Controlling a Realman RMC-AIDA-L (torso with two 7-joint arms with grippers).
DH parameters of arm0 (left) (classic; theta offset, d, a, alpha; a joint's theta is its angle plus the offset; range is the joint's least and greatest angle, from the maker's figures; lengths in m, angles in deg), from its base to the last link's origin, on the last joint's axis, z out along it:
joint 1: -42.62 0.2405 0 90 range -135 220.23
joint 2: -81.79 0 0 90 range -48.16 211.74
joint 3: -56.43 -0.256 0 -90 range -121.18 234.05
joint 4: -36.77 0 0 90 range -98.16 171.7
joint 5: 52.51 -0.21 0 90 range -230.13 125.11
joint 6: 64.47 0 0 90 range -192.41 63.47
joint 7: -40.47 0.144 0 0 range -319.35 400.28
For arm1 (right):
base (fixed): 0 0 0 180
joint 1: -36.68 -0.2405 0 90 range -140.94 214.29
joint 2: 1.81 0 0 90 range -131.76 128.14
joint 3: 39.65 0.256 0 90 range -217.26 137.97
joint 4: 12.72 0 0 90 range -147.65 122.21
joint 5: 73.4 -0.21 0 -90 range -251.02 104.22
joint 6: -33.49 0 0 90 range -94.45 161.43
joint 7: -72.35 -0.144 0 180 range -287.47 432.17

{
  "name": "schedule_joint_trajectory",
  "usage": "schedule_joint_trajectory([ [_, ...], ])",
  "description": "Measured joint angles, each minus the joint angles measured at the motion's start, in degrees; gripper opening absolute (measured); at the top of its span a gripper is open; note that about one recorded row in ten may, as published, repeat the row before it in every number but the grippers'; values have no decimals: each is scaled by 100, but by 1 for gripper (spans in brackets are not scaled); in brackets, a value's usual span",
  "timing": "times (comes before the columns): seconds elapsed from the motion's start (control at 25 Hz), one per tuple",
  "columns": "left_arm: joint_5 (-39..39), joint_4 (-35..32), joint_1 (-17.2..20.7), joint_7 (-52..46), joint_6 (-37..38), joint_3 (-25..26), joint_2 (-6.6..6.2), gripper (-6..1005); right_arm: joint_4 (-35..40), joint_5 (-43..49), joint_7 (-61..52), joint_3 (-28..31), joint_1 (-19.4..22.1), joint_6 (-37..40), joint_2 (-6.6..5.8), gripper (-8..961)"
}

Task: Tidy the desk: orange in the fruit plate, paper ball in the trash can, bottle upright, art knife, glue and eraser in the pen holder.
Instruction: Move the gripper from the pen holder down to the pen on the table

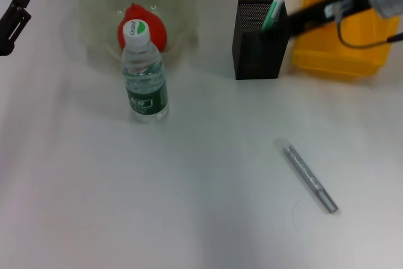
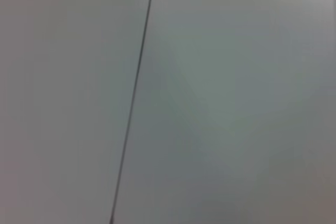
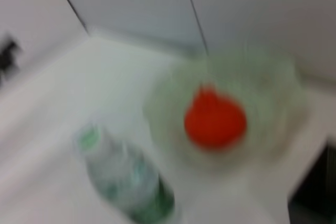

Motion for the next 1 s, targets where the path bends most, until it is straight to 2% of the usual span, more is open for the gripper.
schedule_joint_trajectory([
  [0.16, -12, -128, 4, 0, -354, -21, -14, 804, -268, 1418, -1008, -617, -601, 469, 44, 499],
  [0.28, -14, -150, 16, 3, -421, -35, -14, 804, -734, 1853, -1339, -1069, -858, 407, 73, 498],
  [0.64, -19, -106, 59, 86, -614, -40, -4, 804, -2173, 1649, -1395, -1699, -1245, -296, 103, 496],
  [1.0, -19, -123, 92, 90, -628, -21, -4, 804, -2661, 1668, -1505, -1757, -1390, -339, 111, 489],
])
